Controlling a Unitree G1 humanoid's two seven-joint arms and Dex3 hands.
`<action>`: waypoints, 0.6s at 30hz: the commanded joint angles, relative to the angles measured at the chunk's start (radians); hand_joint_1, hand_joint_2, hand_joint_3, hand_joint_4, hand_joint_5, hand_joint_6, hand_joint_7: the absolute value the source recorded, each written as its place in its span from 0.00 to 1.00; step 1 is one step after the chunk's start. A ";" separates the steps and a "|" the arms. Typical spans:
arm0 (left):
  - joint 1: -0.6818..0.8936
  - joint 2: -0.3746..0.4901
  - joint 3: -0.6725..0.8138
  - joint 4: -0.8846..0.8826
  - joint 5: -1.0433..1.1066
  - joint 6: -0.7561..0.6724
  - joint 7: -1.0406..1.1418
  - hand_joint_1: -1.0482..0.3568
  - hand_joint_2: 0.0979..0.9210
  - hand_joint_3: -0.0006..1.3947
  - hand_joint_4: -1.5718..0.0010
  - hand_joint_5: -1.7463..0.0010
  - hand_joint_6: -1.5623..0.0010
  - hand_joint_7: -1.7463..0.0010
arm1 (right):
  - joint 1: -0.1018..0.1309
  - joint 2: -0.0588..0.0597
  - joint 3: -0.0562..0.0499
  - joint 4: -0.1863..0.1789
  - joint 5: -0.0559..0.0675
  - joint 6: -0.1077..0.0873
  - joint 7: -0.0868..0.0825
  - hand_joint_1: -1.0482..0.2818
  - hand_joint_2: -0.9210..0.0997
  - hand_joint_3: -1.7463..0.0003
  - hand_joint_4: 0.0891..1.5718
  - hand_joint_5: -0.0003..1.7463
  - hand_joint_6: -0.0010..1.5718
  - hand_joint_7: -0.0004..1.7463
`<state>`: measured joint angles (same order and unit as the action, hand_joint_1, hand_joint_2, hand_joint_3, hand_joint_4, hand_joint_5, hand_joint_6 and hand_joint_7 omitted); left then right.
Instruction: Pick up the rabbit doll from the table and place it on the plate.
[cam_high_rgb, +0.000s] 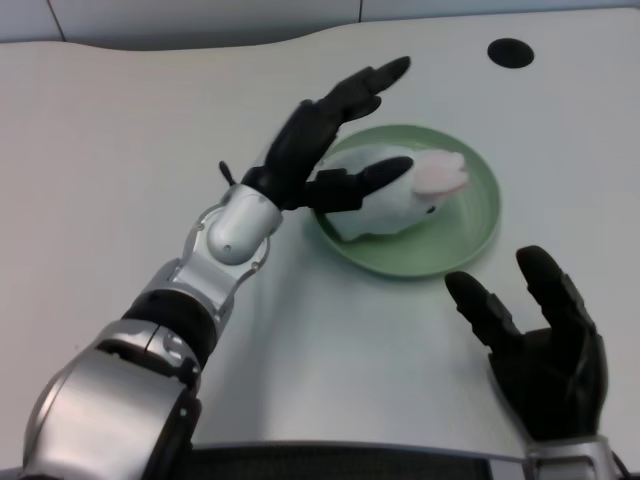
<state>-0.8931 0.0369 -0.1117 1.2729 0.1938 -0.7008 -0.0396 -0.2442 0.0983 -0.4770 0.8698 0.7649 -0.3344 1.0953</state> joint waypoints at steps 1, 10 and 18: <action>0.072 -0.027 0.169 -0.026 -0.233 0.041 -0.271 0.21 1.00 0.32 0.90 0.82 0.83 0.99 | -0.039 0.044 0.000 0.058 -0.015 0.004 -0.019 0.17 0.00 0.93 0.59 0.01 0.59 0.01; 0.229 -0.043 0.461 -0.046 -0.594 0.283 -0.737 0.24 1.00 0.35 0.94 0.86 0.90 1.00 | -0.066 0.025 -0.005 0.111 -0.054 -0.011 -0.048 0.17 0.00 0.93 0.59 0.01 0.59 0.00; 0.304 -0.061 0.568 -0.072 -0.711 0.394 -0.879 0.27 1.00 0.41 0.96 0.88 0.92 1.00 | -0.081 0.010 -0.017 0.132 -0.067 0.001 -0.042 0.17 0.00 0.93 0.59 0.00 0.58 0.00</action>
<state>-0.5940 -0.0186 0.4493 1.2121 -0.5102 -0.3156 -0.9043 -0.3153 0.0853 -0.4955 0.9838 0.7027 -0.3497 1.0553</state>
